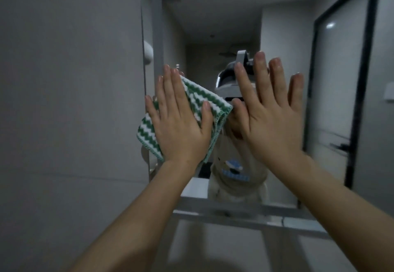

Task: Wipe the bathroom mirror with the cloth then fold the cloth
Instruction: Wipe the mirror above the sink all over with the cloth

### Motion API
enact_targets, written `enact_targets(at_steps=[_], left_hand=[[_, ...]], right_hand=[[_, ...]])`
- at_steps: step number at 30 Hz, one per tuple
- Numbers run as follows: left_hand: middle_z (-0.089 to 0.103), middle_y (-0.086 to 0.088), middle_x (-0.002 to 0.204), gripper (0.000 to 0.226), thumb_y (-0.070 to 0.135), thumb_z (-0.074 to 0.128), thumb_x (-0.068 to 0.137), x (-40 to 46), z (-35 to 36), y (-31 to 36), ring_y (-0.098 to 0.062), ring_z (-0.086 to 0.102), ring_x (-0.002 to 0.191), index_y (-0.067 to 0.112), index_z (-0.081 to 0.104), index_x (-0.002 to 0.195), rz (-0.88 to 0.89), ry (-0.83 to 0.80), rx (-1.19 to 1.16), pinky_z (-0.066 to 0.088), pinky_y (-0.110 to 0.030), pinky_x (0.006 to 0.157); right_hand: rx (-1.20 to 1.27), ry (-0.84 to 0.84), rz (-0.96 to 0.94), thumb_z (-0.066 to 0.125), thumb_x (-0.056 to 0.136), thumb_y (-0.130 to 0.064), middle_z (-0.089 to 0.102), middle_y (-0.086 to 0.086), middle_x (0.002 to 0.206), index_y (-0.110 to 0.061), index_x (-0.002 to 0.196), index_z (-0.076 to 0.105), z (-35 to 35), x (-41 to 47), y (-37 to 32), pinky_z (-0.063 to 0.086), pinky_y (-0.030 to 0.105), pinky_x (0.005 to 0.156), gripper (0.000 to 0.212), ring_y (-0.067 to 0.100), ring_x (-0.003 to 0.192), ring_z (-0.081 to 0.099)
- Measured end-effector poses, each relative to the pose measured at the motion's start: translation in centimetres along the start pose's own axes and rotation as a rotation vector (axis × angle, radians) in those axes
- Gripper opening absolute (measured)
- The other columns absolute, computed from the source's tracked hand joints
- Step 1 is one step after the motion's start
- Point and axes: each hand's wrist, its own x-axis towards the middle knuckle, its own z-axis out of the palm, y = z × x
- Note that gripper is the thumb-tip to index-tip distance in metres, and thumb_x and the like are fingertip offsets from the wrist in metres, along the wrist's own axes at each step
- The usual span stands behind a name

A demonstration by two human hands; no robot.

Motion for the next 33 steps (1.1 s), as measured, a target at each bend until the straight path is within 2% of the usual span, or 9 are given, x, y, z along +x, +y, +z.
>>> enact_targets(at_steps=[7, 24, 33], left_hand=[[0.014, -0.012, 0.156, 0.070, 0.047, 0.023, 0.095, -5.8, 0.5, -1.3, -0.025, 0.011, 0.144, 0.003, 0.015, 0.149, 0.007, -0.010, 0.015, 0.006, -0.047, 0.117], [0.015, -0.013, 0.156, 0.071, 0.049, 0.020, 0.094, -9.5, 0.4, -3.1, -0.024, 0.010, 0.143, 0.003, 0.015, 0.148, 0.054, -0.032, 0.015, 0.005, -0.046, 0.116], [0.012, -0.008, 0.156, 0.070, 0.048, 0.022, 0.094, -12.4, 0.6, -4.0, -0.023, 0.010, 0.144, 0.005, 0.013, 0.148, -0.014, -0.023, -0.004, 0.004, -0.043, 0.116]], right_hand=[[-0.008, 0.030, 0.024, 0.031, 0.102, -0.042, 0.023, 0.009, 0.155, -0.024, 0.149, 0.024, 0.7, -7.9, -1.2, 0.014, 0.051, 0.114, 0.051, 0.027, 0.142, 0.021], [-0.023, 0.062, 0.039, 0.030, 0.102, -0.041, 0.024, 0.009, 0.155, -0.025, 0.149, 0.024, 0.9, -8.0, -1.4, 0.012, 0.050, 0.114, 0.050, 0.029, 0.142, 0.022], [-0.016, 0.091, 0.029, 0.030, 0.102, -0.039, 0.026, 0.009, 0.154, -0.024, 0.148, 0.028, 0.9, -8.1, -1.3, 0.020, 0.053, 0.112, 0.049, 0.029, 0.142, 0.024]])
